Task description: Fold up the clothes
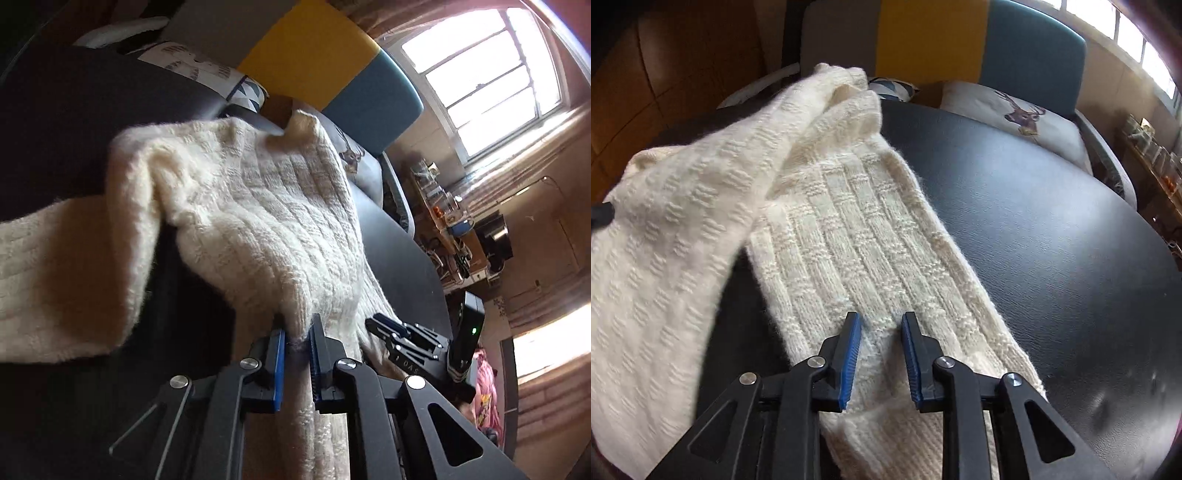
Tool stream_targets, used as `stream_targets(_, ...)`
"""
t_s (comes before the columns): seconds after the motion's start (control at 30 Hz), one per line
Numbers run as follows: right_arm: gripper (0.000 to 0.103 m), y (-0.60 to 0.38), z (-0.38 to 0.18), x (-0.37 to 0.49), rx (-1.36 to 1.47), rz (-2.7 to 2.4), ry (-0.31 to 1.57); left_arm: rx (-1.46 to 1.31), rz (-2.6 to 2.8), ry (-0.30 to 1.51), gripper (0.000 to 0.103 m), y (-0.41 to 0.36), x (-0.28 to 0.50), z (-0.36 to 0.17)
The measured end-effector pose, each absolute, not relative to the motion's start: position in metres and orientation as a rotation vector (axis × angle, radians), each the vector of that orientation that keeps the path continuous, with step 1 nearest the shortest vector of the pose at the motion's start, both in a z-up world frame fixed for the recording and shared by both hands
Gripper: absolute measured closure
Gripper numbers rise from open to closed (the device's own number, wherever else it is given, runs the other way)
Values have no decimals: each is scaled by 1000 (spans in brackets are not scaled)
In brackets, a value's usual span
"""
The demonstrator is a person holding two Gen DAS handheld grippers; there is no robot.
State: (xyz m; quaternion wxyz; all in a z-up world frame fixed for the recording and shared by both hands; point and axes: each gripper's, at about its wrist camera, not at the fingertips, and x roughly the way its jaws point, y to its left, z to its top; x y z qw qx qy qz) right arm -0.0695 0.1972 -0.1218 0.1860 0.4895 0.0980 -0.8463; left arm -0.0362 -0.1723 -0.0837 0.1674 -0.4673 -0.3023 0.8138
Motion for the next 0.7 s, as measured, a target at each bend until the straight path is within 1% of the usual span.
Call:
stream_targets(0.13,81,235,-122,-73,1413,-2432,170,-1328,2360,-911,92,-190,-44,-86)
stream_targets(0.2,81,244,-121,-72,1439,-2462,224,-1355,2357,-912,92,-194,-47,-92)
stream_targets(0.3,81,264,-119,-75,1491,-2521,273,-1326,2356,-979,92,-204,-47,-90)
stream_targets(0.33,81,271,-119,-76,1509,-2540,277,-1317,2364,-997,92,-209,-47,-89)
stream_targets(0.4,81,285,-115,-81,1543,-2582,249,-1306,2393,-1022,97,-220,-48,-86)
stream_targets(0.43,81,290,-111,-81,1554,-2614,220,-1310,2393,-1019,97,-223,-50,-85)
stream_targets(0.47,81,294,-104,-77,1539,-2636,164,-1321,2382,-1004,97,-223,-52,-85)
stream_targets(0.5,78,296,-97,-71,1502,-2619,42,-1338,2376,-982,97,-221,-54,-85)
stream_targets(0.53,76,298,-94,-64,1467,-2547,-138,-1363,2373,-944,97,-217,-56,-87)
stream_targets(0.6,76,297,-98,-52,1416,-2329,-475,-1414,2345,-880,97,-206,-59,-92)
stream_targets(0.67,76,290,-111,-41,1408,-2141,-745,-1429,2242,-890,96,-195,-59,-97)
stream_targets(0.7,76,285,-120,-36,1412,-2052,-867,-1432,2199,-896,94,-189,-59,-98)
